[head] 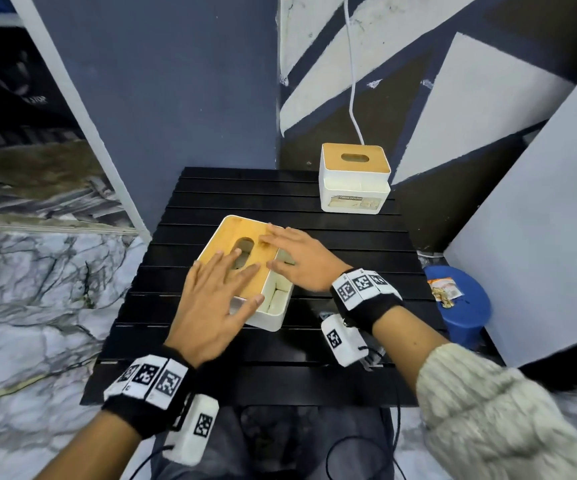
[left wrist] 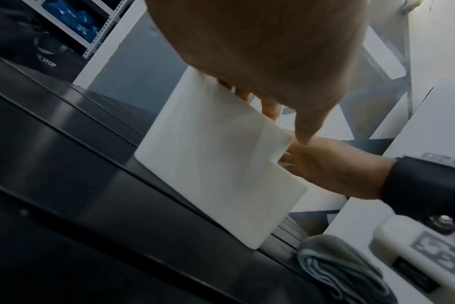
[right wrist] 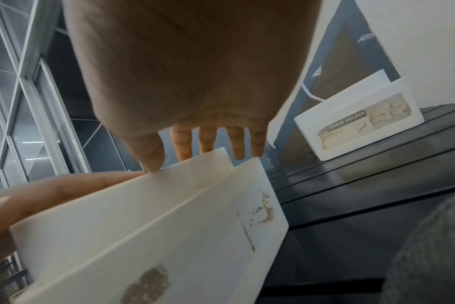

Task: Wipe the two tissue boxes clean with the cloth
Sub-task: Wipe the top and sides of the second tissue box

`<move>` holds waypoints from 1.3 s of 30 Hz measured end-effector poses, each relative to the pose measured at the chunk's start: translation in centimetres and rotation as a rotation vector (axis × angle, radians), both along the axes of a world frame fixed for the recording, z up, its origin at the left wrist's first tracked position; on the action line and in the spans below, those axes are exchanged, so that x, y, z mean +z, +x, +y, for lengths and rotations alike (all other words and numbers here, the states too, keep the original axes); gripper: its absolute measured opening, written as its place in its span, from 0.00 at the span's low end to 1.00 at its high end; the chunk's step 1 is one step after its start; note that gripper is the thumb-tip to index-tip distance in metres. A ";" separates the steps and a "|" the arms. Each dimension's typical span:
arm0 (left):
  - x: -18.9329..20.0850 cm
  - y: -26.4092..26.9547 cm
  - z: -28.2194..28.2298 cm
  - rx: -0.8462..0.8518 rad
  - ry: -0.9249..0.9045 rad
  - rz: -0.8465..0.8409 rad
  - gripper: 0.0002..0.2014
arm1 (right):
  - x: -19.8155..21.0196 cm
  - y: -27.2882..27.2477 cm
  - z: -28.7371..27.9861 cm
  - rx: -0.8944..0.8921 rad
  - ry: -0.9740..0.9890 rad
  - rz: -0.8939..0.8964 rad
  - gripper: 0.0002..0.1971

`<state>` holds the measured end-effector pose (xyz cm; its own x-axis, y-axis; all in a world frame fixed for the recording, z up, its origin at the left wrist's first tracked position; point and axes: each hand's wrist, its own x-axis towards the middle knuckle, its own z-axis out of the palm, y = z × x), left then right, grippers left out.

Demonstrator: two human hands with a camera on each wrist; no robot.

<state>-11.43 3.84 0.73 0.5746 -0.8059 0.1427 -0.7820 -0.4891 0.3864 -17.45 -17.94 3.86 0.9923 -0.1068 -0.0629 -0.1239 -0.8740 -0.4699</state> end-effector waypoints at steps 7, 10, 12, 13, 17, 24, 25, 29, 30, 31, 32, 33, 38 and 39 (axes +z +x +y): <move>0.3 2.6 -0.2 -0.083 0.088 -0.069 0.40 | -1.5 -0.9 -1.0 -0.024 0.072 -0.052 0.33; 0.6 4.5 -0.5 -0.092 0.141 -0.084 0.46 | -1.6 -1.7 -1.1 -0.043 0.051 -0.045 0.41; 0.9 5.8 -0.4 -0.074 0.186 -0.086 0.48 | -1.6 -2.2 -1.1 -0.051 0.014 -0.049 0.44; 1.0 6.3 -0.3 -0.064 0.202 -0.088 0.49 | -1.7 -2.5 -0.9 -0.056 -0.007 -0.059 0.44; 1.1 6.2 0.6 -0.027 0.056 -0.065 0.48 | -2.2 -2.9 0.7 -0.124 -0.048 -0.135 0.43; -1.2 5.1 1.1 0.097 -0.055 0.013 0.43 | -2.2 -1.1 4.0 -0.256 -0.032 -0.221 0.39; -1.2 5.5 0.8 0.112 -0.066 0.024 0.42 | -2.3 -0.8 4.2 -0.261 -0.030 -0.221 0.38; -0.9 7.8 -0.1 0.131 -0.116 0.040 0.38 | -2.5 0.7 4.1 -0.277 -0.003 -0.210 0.33; -0.8 8.4 -0.3 0.138 -0.128 0.052 0.38 | -2.6 1.1 4.0 -0.278 0.001 -0.206 0.33; -0.7 9.0 -0.6 0.146 -0.138 0.066 0.37 | -2.6 1.7 3.8 -0.280 0.001 -0.201 0.33; -0.7 9.7 -0.9 0.153 -0.147 0.078 0.37 | -2.6 2.3 3.5 -0.283 0.000 -0.197 0.32; -0.7 10.3 -1.2 0.156 -0.157 0.088 0.36 | -2.6 2.9 3.2 -0.289 0.001 -0.192 0.32; -1.1 14.4 -2.2 0.134 -0.245 0.132 0.34 | -2.5 6.1 1.6 -0.323 0.025 -0.189 0.32; -1.2 15.2 -2.3 0.125 -0.259 0.138 0.34 | -2.5 6.6 1.3 -0.332 0.037 -0.193 0.32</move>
<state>3.82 1.56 -0.47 0.6953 -0.6746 0.2478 -0.6535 -0.4499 0.6088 -10.81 -16.65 1.40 0.8981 -0.4254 0.1117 -0.3036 -0.7834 -0.5424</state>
